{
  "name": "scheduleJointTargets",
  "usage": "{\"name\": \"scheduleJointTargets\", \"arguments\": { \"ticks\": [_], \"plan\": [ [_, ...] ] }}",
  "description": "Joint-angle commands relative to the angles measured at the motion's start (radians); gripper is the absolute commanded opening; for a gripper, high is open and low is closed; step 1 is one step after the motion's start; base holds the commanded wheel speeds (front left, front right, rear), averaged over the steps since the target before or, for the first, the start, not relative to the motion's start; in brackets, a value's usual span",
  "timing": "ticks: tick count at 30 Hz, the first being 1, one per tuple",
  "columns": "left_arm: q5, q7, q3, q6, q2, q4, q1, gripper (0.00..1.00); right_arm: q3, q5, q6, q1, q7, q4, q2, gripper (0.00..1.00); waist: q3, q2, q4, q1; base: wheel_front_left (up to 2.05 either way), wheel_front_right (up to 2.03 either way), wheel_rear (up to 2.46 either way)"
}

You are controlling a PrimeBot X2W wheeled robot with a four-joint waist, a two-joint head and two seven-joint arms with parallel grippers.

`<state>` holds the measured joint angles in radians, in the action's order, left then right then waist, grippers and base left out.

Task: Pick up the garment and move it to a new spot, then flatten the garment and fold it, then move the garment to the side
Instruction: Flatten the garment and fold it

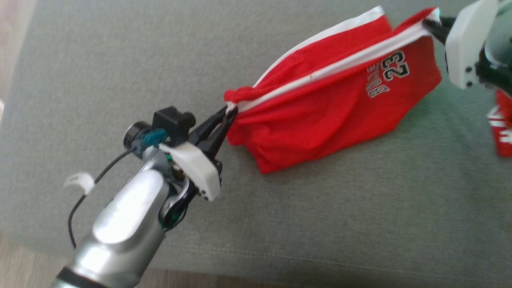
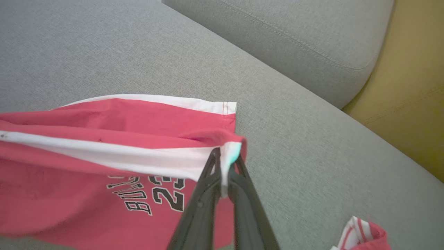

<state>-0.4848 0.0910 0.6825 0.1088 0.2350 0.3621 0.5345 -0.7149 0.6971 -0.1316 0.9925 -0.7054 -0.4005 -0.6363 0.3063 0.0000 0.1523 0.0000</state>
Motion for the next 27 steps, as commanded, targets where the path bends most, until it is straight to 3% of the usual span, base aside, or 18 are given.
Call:
{"name": "scheduleJointTargets", "arguments": {
  "ticks": [1, 8, 19, 20, 21, 22, 27],
  "plan": [
    [0.011, 0.027, -0.024, 0.008, 0.002, 0.017, 0.072, 0.0, -0.013, -0.013, 0.001, 0.048, 0.021, -0.008, 0.005, 0.0, 0.061, 0.0, 0.048, 0.0, 0.0, 0.0, 0.0],
    [0.001, 0.096, 0.012, 0.018, -0.052, 0.163, 0.167, 0.0, -0.085, -0.025, 0.001, 0.149, 0.073, -0.125, 0.024, 0.0, 0.116, 0.0, 0.078, 0.0, 0.0, 0.0, 0.0],
    [-0.024, 0.15, 0.045, 0.021, -0.091, 0.289, 0.252, 0.0, -0.146, -0.005, 0.001, 0.229, 0.155, -0.244, 0.045, 0.0, 0.162, 0.0, 0.087, 0.0, 0.0, 0.0, 0.0],
    [-0.026, 0.153, 0.048, 0.021, -0.093, 0.297, 0.258, 0.29, -0.147, -0.004, 0.001, 0.235, 0.172, -0.252, 0.047, 0.3, 0.165, 0.0, 0.087, 0.0, 0.0, 0.0, 0.0],
    [-0.027, 0.156, 0.049, 0.021, -0.094, 0.305, 0.264, 0.82, -0.146, -0.002, 0.001, 0.238, 0.186, -0.265, 0.051, 1.0, 0.167, 0.0, 0.086, 0.0, 0.0, 0.0, 0.0],
    [-0.028, 0.159, 0.049, 0.021, -0.096, 0.313, 0.269, 1.0, -0.149, -0.003, 0.001, 0.242, 0.2, -0.275, 0.055, 1.0, 0.168, 0.0, 0.084, 0.0, 0.0, 0.0, 0.0],
    [-0.032, 0.168, 0.026, 0.016, -0.099, 0.346, 0.27, 1.0, -0.151, -0.028, 0.001, 0.24, 0.291, -0.352, 0.08, 1.0, 0.153, 0.0, 0.067, 0.0, 0.0, 0.0, 0.0]
  ]
}}
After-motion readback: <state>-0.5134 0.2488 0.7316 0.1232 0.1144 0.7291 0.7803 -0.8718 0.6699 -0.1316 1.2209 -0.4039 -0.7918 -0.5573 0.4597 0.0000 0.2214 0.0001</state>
